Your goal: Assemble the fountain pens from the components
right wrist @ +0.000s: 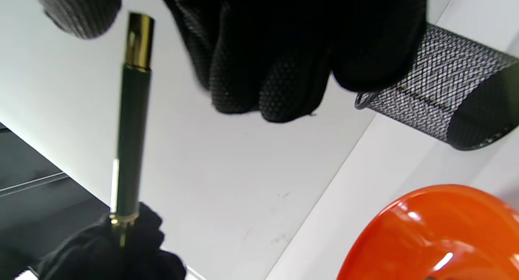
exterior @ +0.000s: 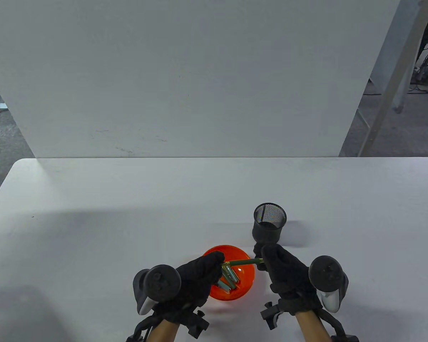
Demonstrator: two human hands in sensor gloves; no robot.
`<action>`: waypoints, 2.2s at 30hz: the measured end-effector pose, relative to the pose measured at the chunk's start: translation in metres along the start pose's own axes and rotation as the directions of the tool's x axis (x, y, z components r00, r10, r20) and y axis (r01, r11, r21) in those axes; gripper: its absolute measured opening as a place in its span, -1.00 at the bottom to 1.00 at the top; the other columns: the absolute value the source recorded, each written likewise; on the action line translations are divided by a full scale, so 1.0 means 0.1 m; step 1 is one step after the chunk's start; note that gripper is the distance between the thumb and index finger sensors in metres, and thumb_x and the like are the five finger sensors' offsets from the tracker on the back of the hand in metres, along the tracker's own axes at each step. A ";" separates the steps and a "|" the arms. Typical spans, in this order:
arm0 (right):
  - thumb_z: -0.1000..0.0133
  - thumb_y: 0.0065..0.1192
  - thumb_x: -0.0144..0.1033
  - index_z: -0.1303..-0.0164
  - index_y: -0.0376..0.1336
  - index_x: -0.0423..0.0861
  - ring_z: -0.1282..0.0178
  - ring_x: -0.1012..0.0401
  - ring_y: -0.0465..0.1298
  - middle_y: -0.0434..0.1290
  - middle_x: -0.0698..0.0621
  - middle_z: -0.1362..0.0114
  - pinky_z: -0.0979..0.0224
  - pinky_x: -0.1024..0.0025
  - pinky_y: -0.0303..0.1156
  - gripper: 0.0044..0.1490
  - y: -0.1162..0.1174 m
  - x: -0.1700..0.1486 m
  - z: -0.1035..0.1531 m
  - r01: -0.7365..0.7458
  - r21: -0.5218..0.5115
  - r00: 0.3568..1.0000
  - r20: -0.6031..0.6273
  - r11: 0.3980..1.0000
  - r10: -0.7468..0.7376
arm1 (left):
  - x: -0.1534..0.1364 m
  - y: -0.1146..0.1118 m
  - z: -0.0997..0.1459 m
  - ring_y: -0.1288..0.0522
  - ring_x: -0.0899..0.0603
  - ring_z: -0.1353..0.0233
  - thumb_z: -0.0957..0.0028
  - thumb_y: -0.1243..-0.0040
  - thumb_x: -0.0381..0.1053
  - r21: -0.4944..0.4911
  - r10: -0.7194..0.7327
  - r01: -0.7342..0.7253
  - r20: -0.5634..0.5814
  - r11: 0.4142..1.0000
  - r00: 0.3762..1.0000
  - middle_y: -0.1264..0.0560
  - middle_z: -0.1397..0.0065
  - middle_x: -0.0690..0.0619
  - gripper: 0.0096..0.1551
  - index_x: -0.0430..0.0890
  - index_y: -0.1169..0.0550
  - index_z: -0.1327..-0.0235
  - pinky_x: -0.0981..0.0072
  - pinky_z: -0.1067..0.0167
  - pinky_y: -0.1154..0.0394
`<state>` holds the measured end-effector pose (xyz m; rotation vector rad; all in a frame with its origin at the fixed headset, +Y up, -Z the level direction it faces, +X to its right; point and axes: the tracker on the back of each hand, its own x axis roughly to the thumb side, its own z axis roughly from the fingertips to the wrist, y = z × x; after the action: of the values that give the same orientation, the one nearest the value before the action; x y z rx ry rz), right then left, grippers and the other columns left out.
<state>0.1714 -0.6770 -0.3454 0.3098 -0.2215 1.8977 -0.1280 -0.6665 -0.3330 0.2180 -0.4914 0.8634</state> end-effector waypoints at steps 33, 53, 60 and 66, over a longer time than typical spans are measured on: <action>-0.27 0.01 0.28 -0.65 0.12 -0.09 0.08 0.15 0.61 0.49 -0.08 -0.39 -0.18 0.02 0.55 -0.11 0.00 0.01 -0.03 0.057 0.060 0.997 0.050 0.997 -0.060 | -0.04 -0.01 0.00 -0.75 -0.04 0.03 -0.26 -0.10 0.11 0.003 0.021 -0.021 -0.032 1.000 0.999 -0.65 -0.17 0.08 -0.54 0.13 -0.51 -0.42 0.11 0.11 -0.67; -0.29 -0.10 0.28 0.39 0.56 -0.02 0.48 0.25 0.61 0.64 0.11 0.42 -0.02 0.12 0.63 -0.28 -0.03 0.00 0.00 -0.046 -0.074 0.999 0.018 0.996 0.048 | 0.05 -0.09 0.01 -0.75 -0.03 0.02 -0.26 -0.09 0.12 -0.037 -0.005 0.006 0.021 0.999 1.000 -0.65 -0.17 0.08 -0.54 0.13 -0.50 -0.42 0.12 0.10 -0.67; -0.26 -0.01 0.27 -0.70 0.06 -0.09 -0.07 0.08 0.59 0.47 -0.09 -0.44 -0.23 -0.03 0.53 -0.08 0.03 0.01 -0.02 0.061 0.080 0.996 0.059 0.995 -0.066 | -0.05 0.00 0.01 -0.75 -0.04 0.02 -0.26 -0.09 0.12 0.006 0.033 -0.033 -0.030 0.999 0.999 -0.65 -0.17 0.08 -0.54 0.12 -0.50 -0.42 0.11 0.10 -0.66; -0.27 0.23 0.00 -0.51 0.26 -0.02 -0.03 0.16 0.61 0.54 0.03 -0.34 -0.22 0.05 0.56 -0.37 -0.02 0.06 -0.03 0.069 0.041 0.993 0.097 0.997 -0.073 | -0.05 -0.02 -0.01 -0.75 -0.04 0.02 -0.26 -0.09 0.12 0.004 0.041 -0.041 -0.035 0.999 0.999 -0.65 -0.17 0.08 -0.54 0.13 -0.50 -0.42 0.11 0.09 -0.66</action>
<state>0.1712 -0.6704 -0.3464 0.4322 -0.2381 1.8196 -0.1290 -0.6703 -0.3360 0.1962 -0.4631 0.9069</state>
